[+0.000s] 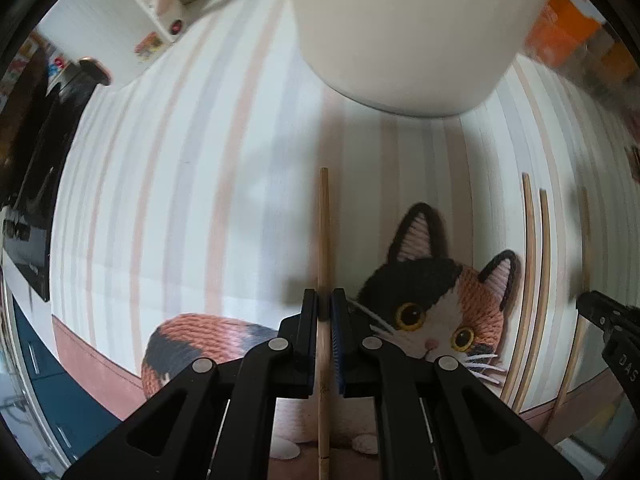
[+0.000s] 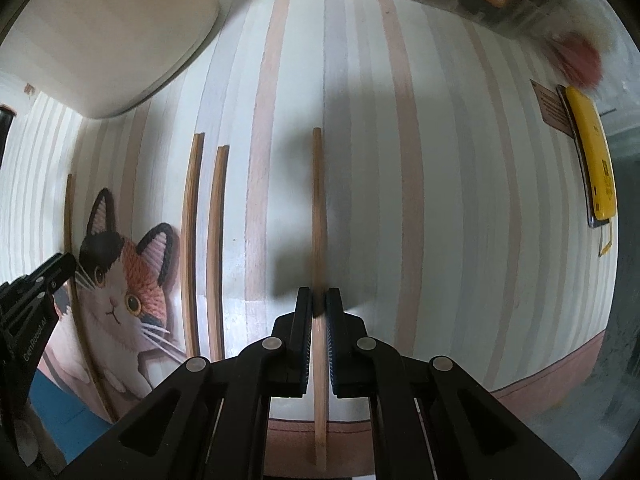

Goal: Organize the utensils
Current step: 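Lift both light chopsticks upright and carry them over the beige holder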

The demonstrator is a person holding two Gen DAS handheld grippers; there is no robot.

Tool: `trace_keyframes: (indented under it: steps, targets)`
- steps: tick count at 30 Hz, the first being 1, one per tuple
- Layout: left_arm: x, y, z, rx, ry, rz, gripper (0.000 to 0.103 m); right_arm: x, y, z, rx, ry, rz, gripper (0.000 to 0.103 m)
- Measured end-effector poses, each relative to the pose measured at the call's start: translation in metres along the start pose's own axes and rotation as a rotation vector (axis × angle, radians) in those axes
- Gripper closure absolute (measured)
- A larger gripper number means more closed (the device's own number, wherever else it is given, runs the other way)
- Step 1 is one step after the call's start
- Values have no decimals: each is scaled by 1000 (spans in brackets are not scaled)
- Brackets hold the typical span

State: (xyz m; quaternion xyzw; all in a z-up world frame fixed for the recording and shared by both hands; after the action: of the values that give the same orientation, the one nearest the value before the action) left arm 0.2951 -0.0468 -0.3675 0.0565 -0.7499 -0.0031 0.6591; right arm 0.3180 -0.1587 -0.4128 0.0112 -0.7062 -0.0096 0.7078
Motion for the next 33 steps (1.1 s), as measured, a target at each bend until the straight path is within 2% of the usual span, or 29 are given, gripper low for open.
trace_keyframes:
  steps: [3, 9, 13, 17, 27, 33]
  targets:
    - [21, 3, -3, 2, -59, 6, 99, 16, -9, 5, -10, -56, 4, 96]
    - [68, 4, -8, 10, -158, 33, 99, 71, -8, -5, 8, -223, 34, 96]
    - [103, 14, -11, 22, -231, 57, 99, 102, -13, -8, -6, -291, 0, 96]
    - [131, 22, -15, 45, -294, 92, 99, 143, -42, -7, -22, -351, -53, 96]
    - [190, 49, -34, 104, -465, 115, 99, 213, -36, -23, -20, -536, -88, 96]
    - [216, 69, -48, 146, -521, 122, 99, 237, -31, -36, -19, -594, -113, 96]
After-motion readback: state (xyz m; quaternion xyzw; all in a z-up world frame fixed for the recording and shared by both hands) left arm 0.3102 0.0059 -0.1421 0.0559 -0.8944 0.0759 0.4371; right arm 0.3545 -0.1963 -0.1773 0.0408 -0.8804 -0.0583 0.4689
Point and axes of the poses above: each gripper's, at about its wrist camera, not at the fingertips, and x roughly against the way its jaws point, y to its left, z to its underside, the point moved 5 cm from there along -x, roughly the way its jaws point, and after that the axes turned 4 degrees about x, right-handed, at the moved point
